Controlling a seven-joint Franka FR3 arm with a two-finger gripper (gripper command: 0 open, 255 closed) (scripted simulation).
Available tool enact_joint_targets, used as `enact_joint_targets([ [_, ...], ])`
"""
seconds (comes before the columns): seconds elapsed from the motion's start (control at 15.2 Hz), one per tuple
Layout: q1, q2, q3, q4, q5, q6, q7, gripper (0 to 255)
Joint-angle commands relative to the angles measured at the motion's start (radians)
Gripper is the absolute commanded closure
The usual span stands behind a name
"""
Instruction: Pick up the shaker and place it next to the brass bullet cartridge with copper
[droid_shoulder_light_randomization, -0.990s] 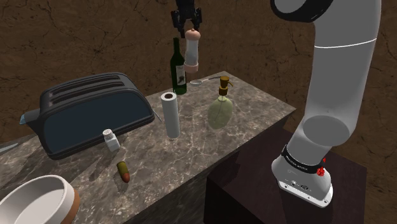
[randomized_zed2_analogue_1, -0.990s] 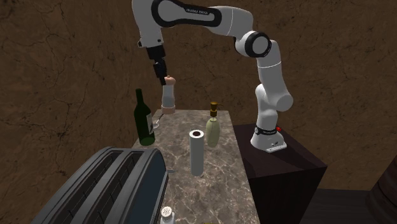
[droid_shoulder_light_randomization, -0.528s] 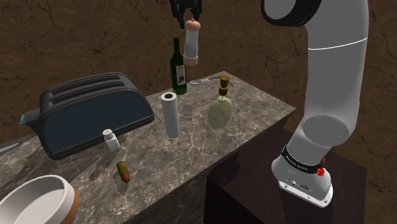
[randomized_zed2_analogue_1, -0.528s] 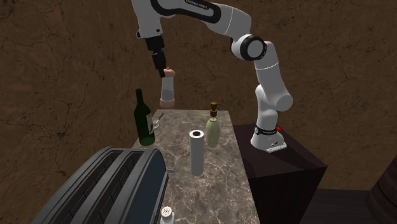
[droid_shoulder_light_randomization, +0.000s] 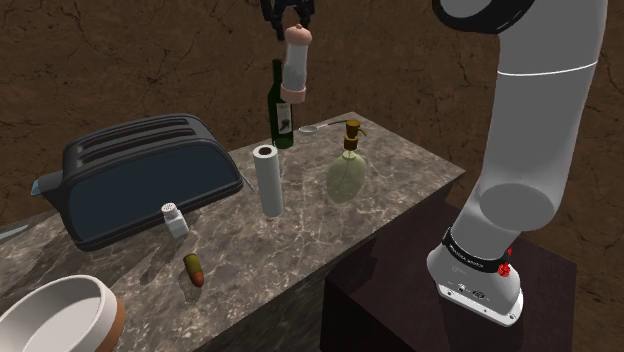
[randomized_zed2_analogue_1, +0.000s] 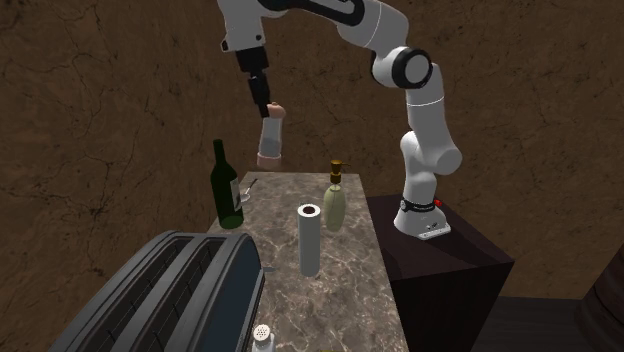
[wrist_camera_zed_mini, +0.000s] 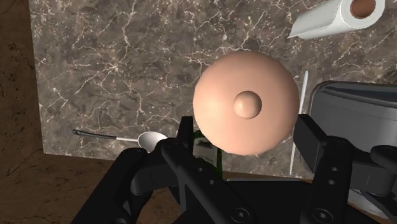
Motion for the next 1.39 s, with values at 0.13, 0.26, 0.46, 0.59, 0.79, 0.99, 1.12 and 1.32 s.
enact_joint_targets([
  [0.13,0.055,-0.094,0.030,-0.140,0.008,0.047,0.087,255],
  [0.26,0.081,-0.134,0.047,-0.195,0.014,0.063,0.132,255],
  [0.46,0.119,-0.182,0.076,-0.261,0.024,0.083,0.200,255],
  [0.59,0.144,-0.208,0.096,-0.295,0.032,0.093,0.247,255],
  [0.79,0.180,-0.238,0.127,-0.334,0.045,0.106,0.317,255],
  [0.99,0.218,-0.257,0.159,-0.359,0.058,0.117,0.389,255],
  [1.12,0.242,-0.265,0.182,-0.369,0.066,0.123,0.437,255],
  [1.32,0.280,-0.267,0.216,-0.373,0.077,0.132,0.511,255],
])
